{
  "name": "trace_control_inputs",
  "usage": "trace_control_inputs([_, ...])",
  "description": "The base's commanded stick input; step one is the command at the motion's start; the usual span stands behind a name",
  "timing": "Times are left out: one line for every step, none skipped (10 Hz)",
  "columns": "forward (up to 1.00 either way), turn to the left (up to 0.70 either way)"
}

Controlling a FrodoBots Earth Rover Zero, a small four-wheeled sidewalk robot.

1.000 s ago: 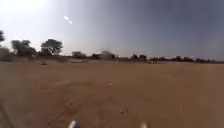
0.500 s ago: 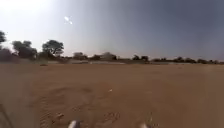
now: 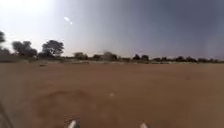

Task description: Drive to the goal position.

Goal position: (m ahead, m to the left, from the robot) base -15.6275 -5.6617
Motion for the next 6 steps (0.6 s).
trace_control_inputs([0.7,0.0])
trace_control_inputs([0.7,0.0])
trace_control_inputs([0.7,0.0])
trace_control_inputs([0.7,0.0])
trace_control_inputs([0.7,0.0])
trace_control_inputs([0.7,0.0])
